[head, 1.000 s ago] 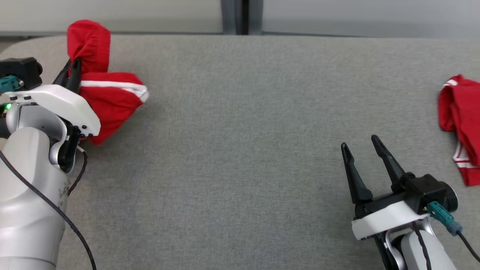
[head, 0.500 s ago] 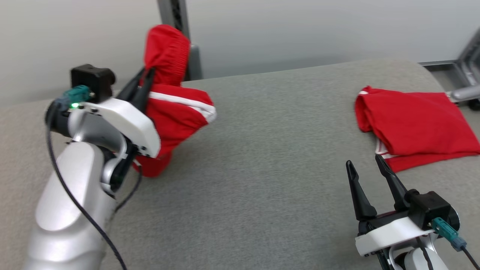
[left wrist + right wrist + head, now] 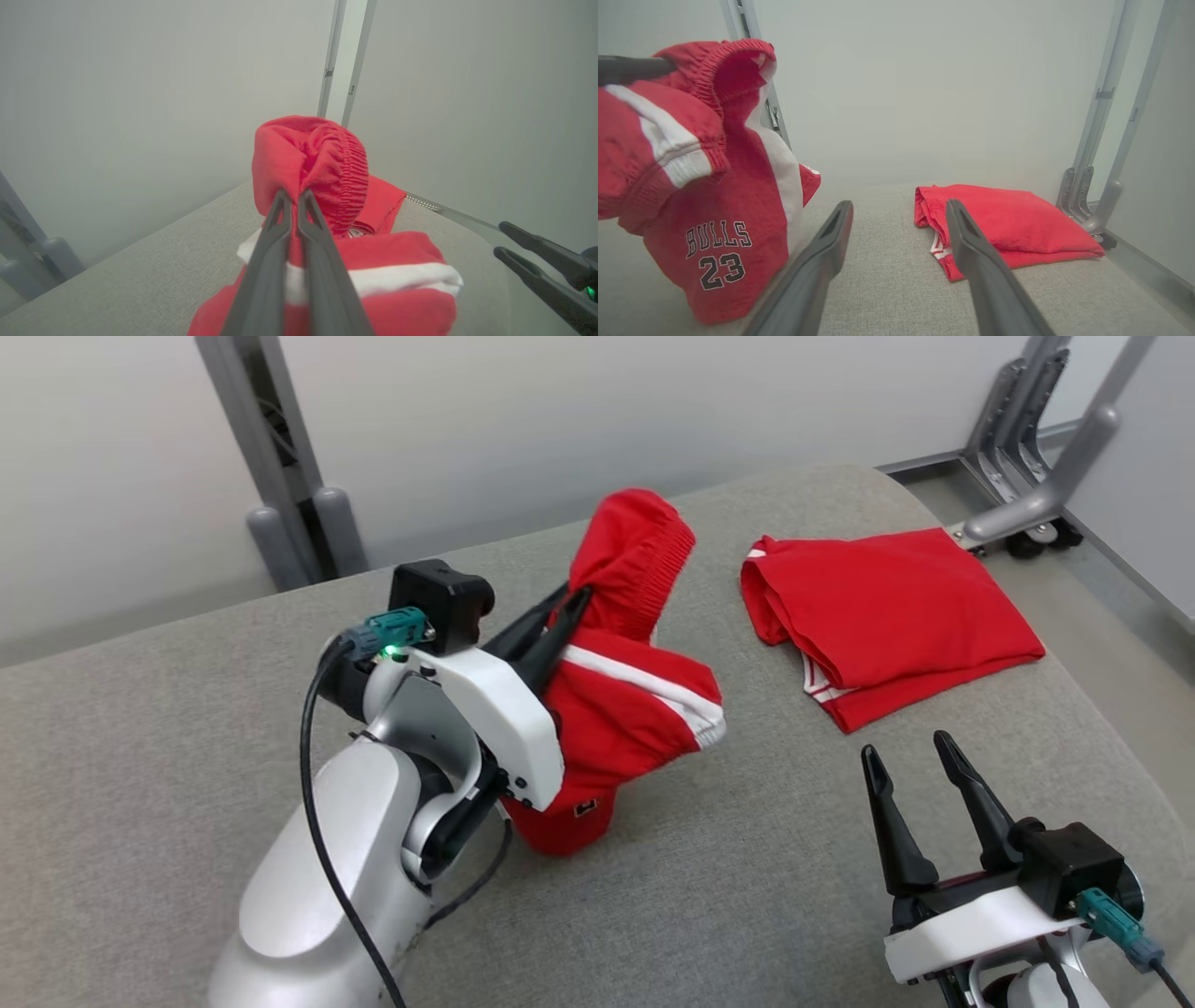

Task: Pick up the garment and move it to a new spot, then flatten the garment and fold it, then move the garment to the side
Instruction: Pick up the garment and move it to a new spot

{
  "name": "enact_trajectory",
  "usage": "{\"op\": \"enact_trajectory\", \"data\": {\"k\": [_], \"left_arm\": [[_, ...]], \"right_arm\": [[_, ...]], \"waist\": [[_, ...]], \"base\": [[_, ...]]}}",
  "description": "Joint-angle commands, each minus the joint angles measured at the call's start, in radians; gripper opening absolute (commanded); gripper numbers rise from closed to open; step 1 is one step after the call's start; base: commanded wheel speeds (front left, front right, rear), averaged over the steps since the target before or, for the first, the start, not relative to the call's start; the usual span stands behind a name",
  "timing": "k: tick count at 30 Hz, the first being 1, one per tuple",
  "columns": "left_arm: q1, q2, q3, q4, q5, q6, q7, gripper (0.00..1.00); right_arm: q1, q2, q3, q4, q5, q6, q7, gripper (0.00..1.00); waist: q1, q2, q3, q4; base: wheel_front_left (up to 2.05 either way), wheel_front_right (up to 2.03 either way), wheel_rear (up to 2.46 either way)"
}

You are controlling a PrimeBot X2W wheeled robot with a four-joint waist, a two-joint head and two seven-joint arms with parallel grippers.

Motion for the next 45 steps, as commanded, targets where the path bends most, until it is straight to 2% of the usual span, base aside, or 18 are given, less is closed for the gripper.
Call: {"op": "enact_trajectory", "data": {"k": [1,6,11,12,13,14,15,22,30,32,33,38,45], "left_arm": [[0.020,0.001,-0.001,0.010,-0.019,0.003,0.000,0.00],[0.053,-0.010,-0.023,0.063,-0.090,0.001,0.002,0.00],[0.083,-0.005,-0.022,0.147,-0.088,0.009,-0.055,0.00],[0.088,0.000,-0.020,0.165,-0.079,0.012,-0.074,0.06],[0.088,0.000,-0.020,0.165,-0.079,0.012,-0.074,0.06],[0.091,0.005,-0.019,0.180,-0.071,0.015,-0.095,0.48],[0.094,0.007,-0.017,0.193,-0.065,0.022,-0.116,1.00],[0.125,0.011,0.001,0.235,-0.037,0.058,-0.252,1.00],[0.234,0.011,0.040,0.188,-0.043,0.097,-0.447,1.00],[0.250,0.011,0.046,0.176,-0.041,0.107,-0.463,1.00],[0.289,0.009,0.063,0.146,-0.040,0.129,-0.485,1.00],[0.380,0.015,0.111,0.055,-0.010,0.182,-0.509,1.00],[0.496,0.016,0.210,-0.089,0.088,0.223,-0.510,1.00]], "right_arm": [[0.001,-0.005,-0.002,-0.006,0.008,0.000,-0.004,1.00],[0.000,-0.004,-0.005,-0.011,0.018,0.000,-0.004,1.00],[-0.009,-0.005,-0.007,-0.015,0.024,0.000,-0.004,1.00],[-0.010,-0.004,-0.008,-0.016,0.022,0.000,-0.004,1.00],[-0.010,-0.004,-0.008,-0.016,0.022,0.000,-0.004,1.00],[-0.011,-0.005,-0.010,-0.016,0.019,0.000,-0.004,1.00],[-0.013,-0.005,-0.012,-0.014,0.017,0.000,-0.004,1.00],[-0.005,-0.005,-0.013,-0.010,-0.001,0.000,-0.004,1.00],[0.040,-0.005,0.001,0.005,0.003,0.000,-0.004,1.00],[0.046,-0.005,0.001,0.007,0.004,0.000,-0.004,1.00],[0.061,-0.005,-0.002,0.006,0.007,0.000,-0.004,1.00],[0.087,-0.005,-0.013,0.001,0.017,0.000,-0.004,1.00],[0.120,-0.005,-0.024,-0.001,0.020,0.000,-0.004,1.00]], "waist": [[0.0000,0.0000,0.015,-0.015],[0.0000,0.0000,0.051,-0.022],[0.0000,0.0000,0.082,-0.005],[0.0000,0.0000,0.085,0.001],[0.0000,0.0000,0.085,0.001],[0.0000,0.0000,0.087,0.008],[0.0000,0.0000,0.087,0.016],[0.0000,0.0000,0.049,0.085],[0.0000,0.0000,-0.043,0.191],[0.0000,0.0000,-0.052,0.202],[0.0000,0.0000,-0.069,0.226],[0.0000,0.0000,-0.092,0.287],[0.0000,0.0000,-0.115,0.345]], "base": [[0.00,0.00,0.00],[0.00,0.00,0.00],[0.00,0.00,0.00],[0.00,0.00,0.00],[0.00,0.00,0.00],[0.00,0.00,0.00],[0.00,0.00,0.00],[0.00,0.00,0.00],[0.00,0.00,0.00],[0.00,0.00,0.00],[0.00,0.00,0.00],[0.00,0.00,0.00],[0.00,0.00,0.00]]}}
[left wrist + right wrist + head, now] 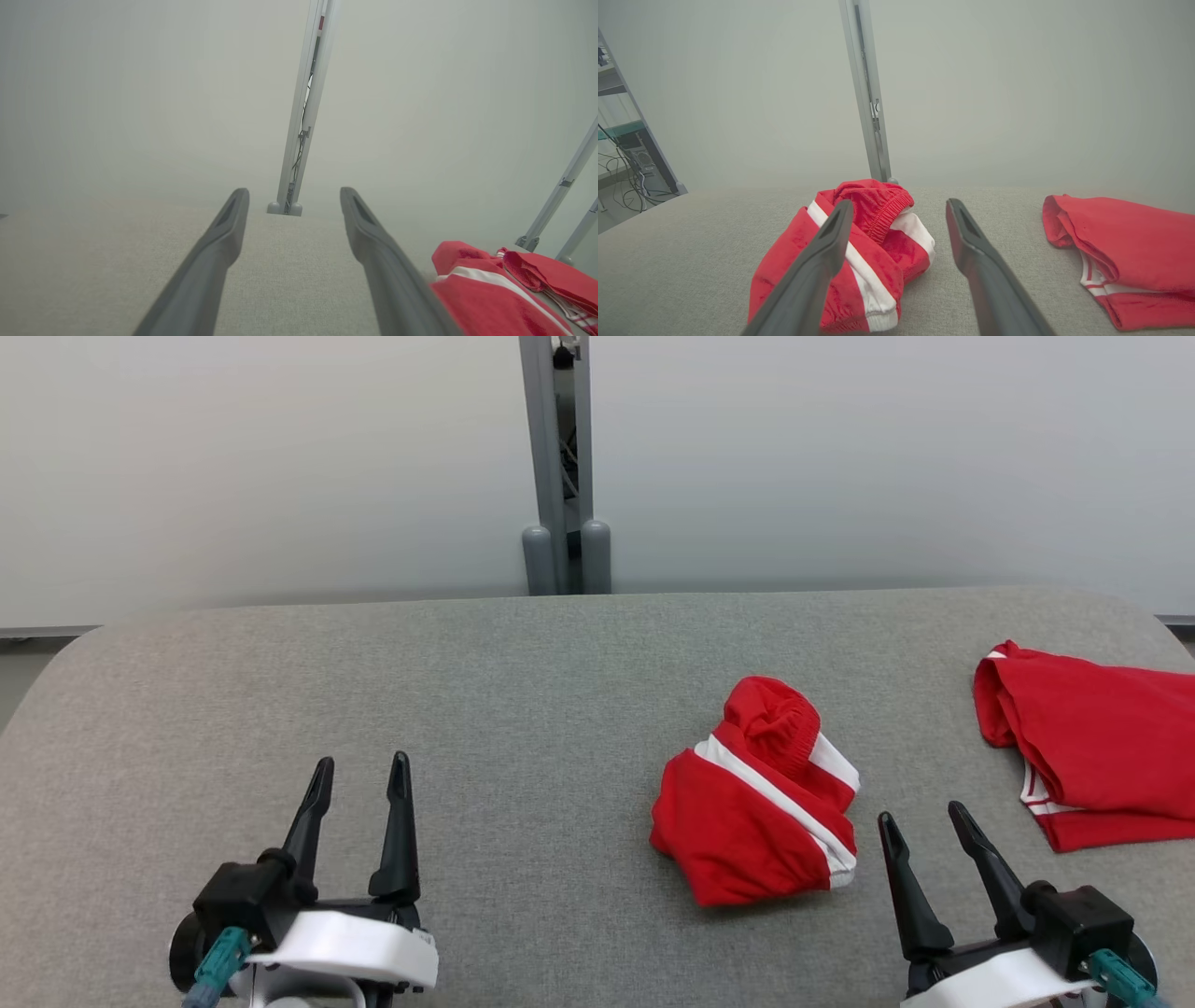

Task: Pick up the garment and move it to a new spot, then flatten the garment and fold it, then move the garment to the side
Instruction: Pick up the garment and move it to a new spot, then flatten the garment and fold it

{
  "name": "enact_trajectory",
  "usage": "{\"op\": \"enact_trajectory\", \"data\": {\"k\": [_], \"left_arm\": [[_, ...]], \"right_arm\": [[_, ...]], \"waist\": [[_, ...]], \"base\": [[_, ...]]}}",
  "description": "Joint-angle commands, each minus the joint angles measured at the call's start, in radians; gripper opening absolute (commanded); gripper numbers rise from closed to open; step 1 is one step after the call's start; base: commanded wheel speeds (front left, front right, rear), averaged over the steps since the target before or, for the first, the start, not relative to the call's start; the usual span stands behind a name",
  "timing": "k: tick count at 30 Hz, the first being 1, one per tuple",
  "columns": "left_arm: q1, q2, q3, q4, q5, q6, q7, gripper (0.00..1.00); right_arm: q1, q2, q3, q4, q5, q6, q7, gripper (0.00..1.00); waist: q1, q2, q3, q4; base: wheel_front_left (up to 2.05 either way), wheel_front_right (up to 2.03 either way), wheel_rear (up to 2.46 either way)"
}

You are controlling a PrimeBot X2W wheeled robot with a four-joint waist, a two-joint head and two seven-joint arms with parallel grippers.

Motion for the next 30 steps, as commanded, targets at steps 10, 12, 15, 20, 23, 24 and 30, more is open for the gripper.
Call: {"op": "enact_trajectory", "data": {"k": [10,12,15,20,23,24,30], "left_arm": [[0.168,-0.018,0.051,-0.108,0.188,0.004,-0.001,1.00],[0.182,-0.020,0.056,-0.112,0.198,0.003,-0.001,1.00],[0.209,-0.024,0.062,-0.118,0.223,-0.001,-0.001,1.00],[0.227,-0.029,0.060,-0.120,0.242,-0.016,-0.002,1.00],[0.224,-0.031,0.056,-0.116,0.241,-0.020,-0.002,1.00],[0.223,-0.032,0.055,-0.113,0.241,-0.021,-0.002,1.00],[0.204,-0.033,0.030,-0.095,0.240,-0.039,-0.002,1.00]], "right_arm": [[0.084,-0.005,-0.037,-0.002,-0.015,0.000,-0.004,1.00],[0.088,-0.005,-0.037,-0.002,-0.017,0.000,-0.004,1.00],[0.097,-0.005,-0.039,-0.001,-0.020,0.000,-0.004,1.00],[0.098,-0.005,-0.038,-0.002,-0.013,0.000,-0.004,1.00],[0.097,-0.005,-0.037,-0.006,-0.008,0.000,-0.004,1.00],[0.095,-0.005,-0.036,-0.006,-0.008,0.000,-0.004,1.00],[0.081,-0.005,-0.050,-0.007,-0.023,0.000,-0.004,1.00]], "waist": [[0.0000,-0.0001,-0.051,0.047],[0.0000,-0.0001,-0.053,0.045],[0.0000,-0.0001,-0.058,0.041],[0.0000,-0.0001,-0.058,0.033],[0.0000,-0.0001,-0.057,0.028],[0.0000,-0.0001,-0.056,0.026],[0.0000,-0.0001,-0.044,0.008]], "base": [[0.00,0.00,0.00],[0.00,0.00,0.00],[0.00,0.00,0.00],[0.00,0.00,0.00],[0.00,0.00,0.00],[0.00,0.00,0.00],[0.00,0.00,0.00]]}}
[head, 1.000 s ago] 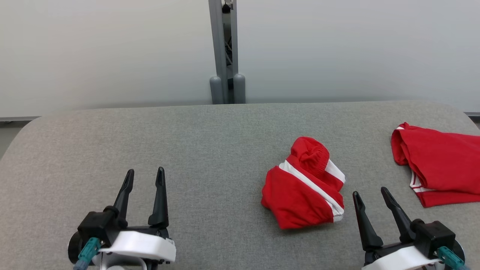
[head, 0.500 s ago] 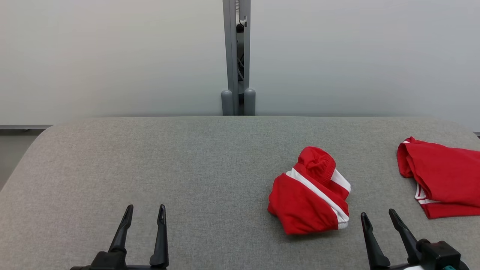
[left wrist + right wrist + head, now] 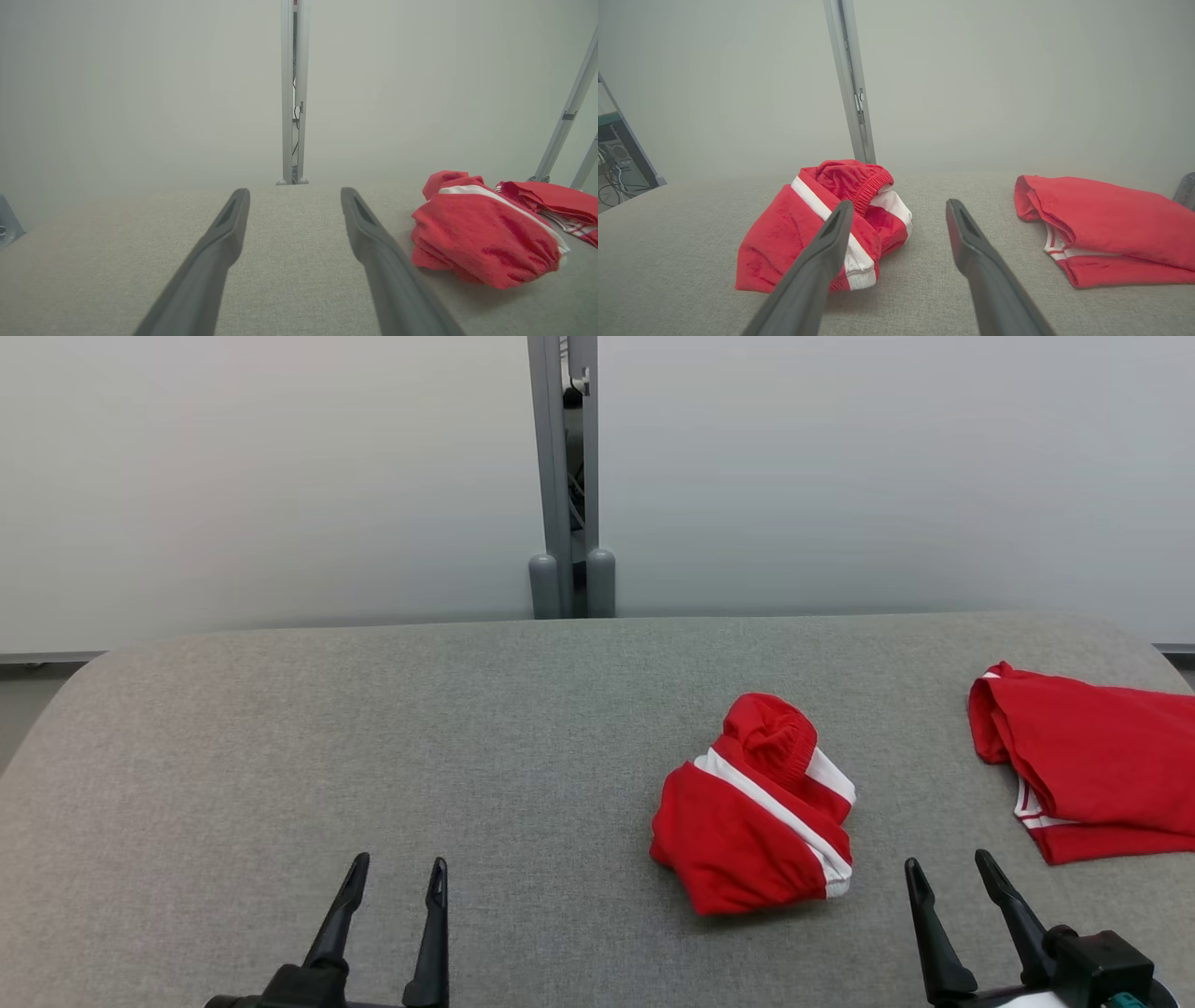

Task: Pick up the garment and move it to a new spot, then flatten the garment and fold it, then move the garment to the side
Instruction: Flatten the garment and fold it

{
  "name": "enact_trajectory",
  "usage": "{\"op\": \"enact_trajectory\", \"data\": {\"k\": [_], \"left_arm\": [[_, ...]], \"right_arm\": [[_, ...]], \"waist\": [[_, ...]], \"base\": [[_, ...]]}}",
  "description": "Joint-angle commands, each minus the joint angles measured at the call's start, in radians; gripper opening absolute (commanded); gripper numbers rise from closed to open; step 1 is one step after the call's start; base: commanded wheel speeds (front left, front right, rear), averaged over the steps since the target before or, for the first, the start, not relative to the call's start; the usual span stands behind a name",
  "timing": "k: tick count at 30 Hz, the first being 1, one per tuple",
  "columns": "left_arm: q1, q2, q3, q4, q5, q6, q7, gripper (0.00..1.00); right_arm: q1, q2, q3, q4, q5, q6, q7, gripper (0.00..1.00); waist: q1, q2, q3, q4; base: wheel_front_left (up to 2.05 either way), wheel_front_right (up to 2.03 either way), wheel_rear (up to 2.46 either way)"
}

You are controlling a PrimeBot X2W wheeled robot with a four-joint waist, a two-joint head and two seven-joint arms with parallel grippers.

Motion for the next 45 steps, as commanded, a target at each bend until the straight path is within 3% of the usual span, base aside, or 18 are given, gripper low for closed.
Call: {"op": "enact_trajectory", "data": {"k": [1,5,13,22,32,39,43,44,45], "left_arm": [[-0.017,0.003,-0.007,0.004,0.000,-0.007,-0.002,1.00],[-0.056,0.002,-0.072,0.048,0.002,-0.048,-0.002,1.00],[-0.205,0.003,-0.294,0.153,0.042,-0.158,-0.002,1.00],[-0.416,0.004,-0.488,0.295,0.045,-0.201,-0.002,1.00],[-0.608,0.005,-0.645,0.453,-0.017,-0.200,0.058,1.00],[-0.703,0.005,-0.666,0.610,-0.004,-0.118,0.166,1.00],[-0.737,0.005,-0.656,0.684,-0.008,-0.067,0.149,1.00],[-0.743,0.005,-0.655,0.700,-0.015,-0.063,0.145,0.47],[-0.747,0.005,-0.650,0.707,-0.028,-0.059,0.134,0.17]], "right_arm": [[-0.010,-0.005,-0.006,-0.005,-0.007,0.000,-0.004,1.00],[-0.031,-0.005,-0.004,-0.005,-0.021,0.000,-0.004,1.00],[-0.084,-0.005,-0.023,-0.019,-0.033,0.000,-0.004,1.00],[-0.148,-0.005,-0.033,-0.038,-0.050,0.000,-0.004,1.00],[-0.187,-0.005,-0.019,-0.047,-0.038,0.000,-0.004,1.00],[-0.201,-0.005,-0.010,-0.049,-0.034,0.000,-0.004,1.00],[-0.207,-0.005,-0.008,-0.048,-0.041,0.000,-0.004,1.00],[-0.208,-0.005,-0.009,-0.048,-0.042,0.000,-0.004,1.00],[-0.207,-0.005,-0.011,-0.049,-0.044,0.000,-0.004,1.00]], "waist": [[0.0000,0.0000,0.007,-0.006],[0.0000,0.0000,0.031,-0.031],[0.0000,0.0000,0.093,-0.102],[0.0000,0.0000,0.196,-0.193],[0.0000,0.0000,0.283,-0.264],[0.0000,0.0000,0.309,-0.287],[0.0000,0.0000,0.311,-0.291],[0.0000,0.0000,0.310,-0.289],[0.0000,0.0000,0.309,-0.286]], "base": [[0.00,0.00,0.00],[0.00,0.00,0.00],[0.00,0.00,0.00],[0.00,0.00,0.00],[0.00,0.00,0.00],[0.00,0.00,0.00],[0.00,0.00,0.00],[0.00,0.00,0.00],[0.00,0.00,0.00]]}}
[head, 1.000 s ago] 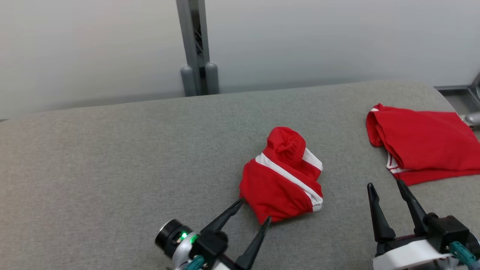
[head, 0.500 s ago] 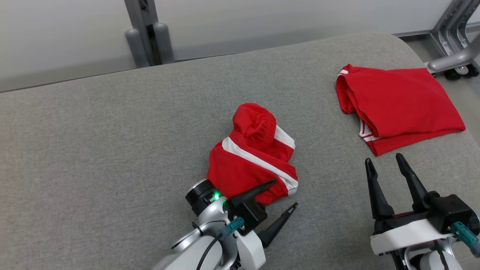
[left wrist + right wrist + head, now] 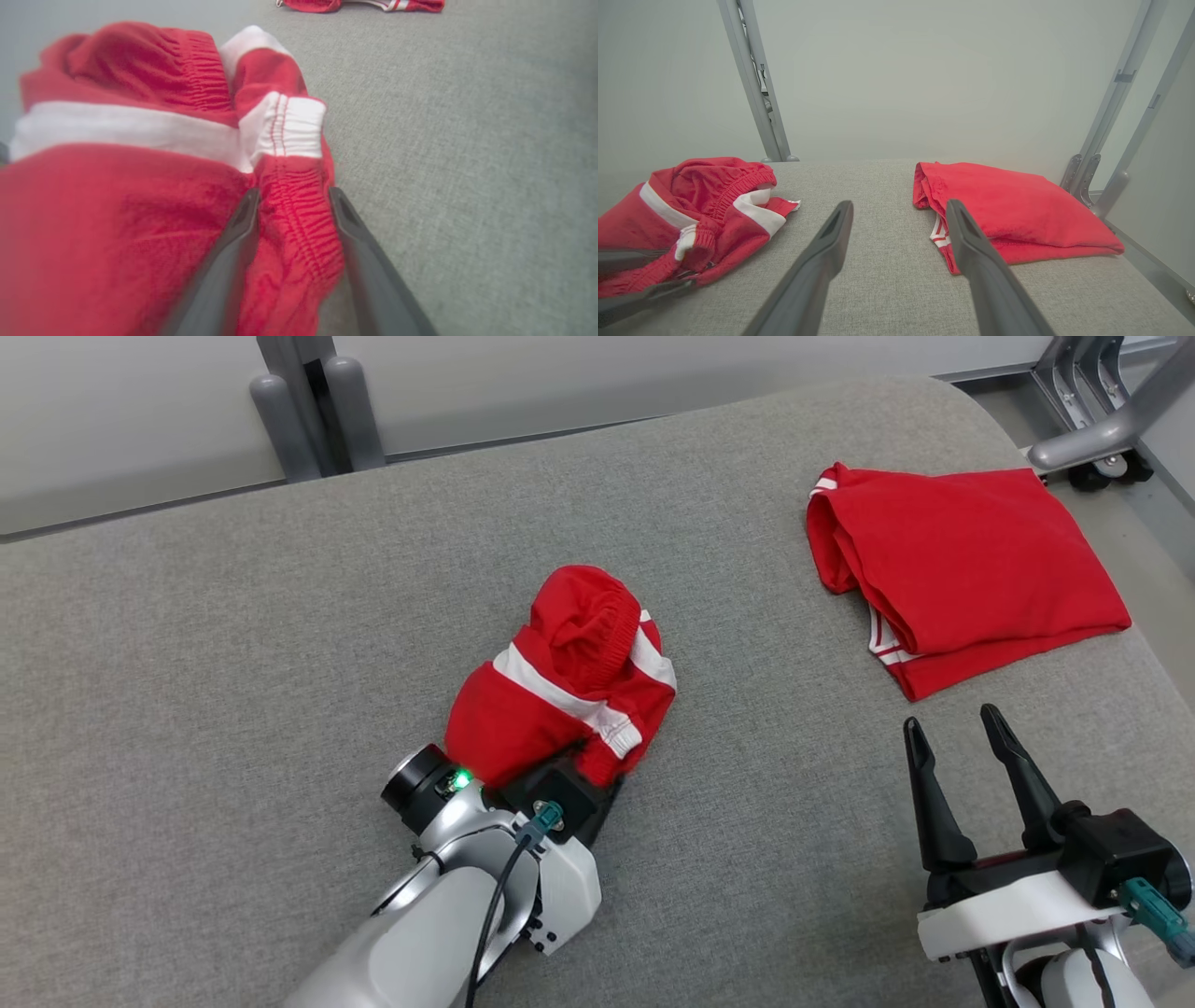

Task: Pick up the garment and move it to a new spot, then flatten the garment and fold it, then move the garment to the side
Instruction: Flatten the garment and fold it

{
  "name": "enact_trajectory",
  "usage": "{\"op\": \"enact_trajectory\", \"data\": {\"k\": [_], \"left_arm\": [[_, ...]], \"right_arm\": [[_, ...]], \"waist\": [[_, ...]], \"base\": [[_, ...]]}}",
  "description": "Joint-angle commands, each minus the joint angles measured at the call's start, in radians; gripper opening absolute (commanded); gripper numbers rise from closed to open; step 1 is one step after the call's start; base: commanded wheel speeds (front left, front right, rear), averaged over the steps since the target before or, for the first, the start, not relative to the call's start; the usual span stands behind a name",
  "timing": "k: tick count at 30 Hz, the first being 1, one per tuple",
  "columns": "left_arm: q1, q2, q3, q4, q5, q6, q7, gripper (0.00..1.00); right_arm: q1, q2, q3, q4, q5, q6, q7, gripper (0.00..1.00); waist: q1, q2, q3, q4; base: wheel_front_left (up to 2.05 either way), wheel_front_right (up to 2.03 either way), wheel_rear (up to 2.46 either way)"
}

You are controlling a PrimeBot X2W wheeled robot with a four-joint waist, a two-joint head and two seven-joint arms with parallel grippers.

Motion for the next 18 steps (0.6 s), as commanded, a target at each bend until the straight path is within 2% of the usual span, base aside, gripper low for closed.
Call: {"op": "enact_trajectory", "data": {"k": [1,4,10,15,18], "left_arm": [[-0.019,0.007,0.014,0.003,-0.027,0.004,-0.023,0.00],[-0.015,0.006,0.041,-0.035,-0.104,-0.007,-0.075,0.00],[0.016,0.006,0.084,-0.192,-0.264,-0.057,-0.122,0.00],[0.065,0.011,0.068,-0.248,-0.356,-0.107,-0.084,0.00],[0.108,0.046,0.059,-0.262,-0.387,-0.119,-0.050,0.00]], "right_arm": [[-0.006,-0.005,-0.001,-0.004,-0.005,0.000,-0.004,1.00],[0.002,-0.005,-0.008,-0.001,-0.010,0.000,-0.004,1.00],[0.021,-0.005,-0.011,0.006,-0.007,0.000,-0.004,1.00],[0.036,-0.005,-0.018,0.009,-0.009,0.000,-0.004,1.00],[0.040,-0.005,-0.022,0.009,-0.013,0.000,-0.004,1.00]], "waist": [[0.0000,0.0000,-0.007,0.007],[0.0000,0.0000,-0.022,0.025],[0.0000,0.0000,-0.067,0.078],[0.0000,0.0000,-0.105,0.128],[0.0000,0.0000,-0.120,0.156]], "base": [[0.00,0.00,0.00],[0.00,0.00,0.00],[0.00,0.00,0.00],[0.00,0.00,0.00],[0.00,0.00,0.00]]}}
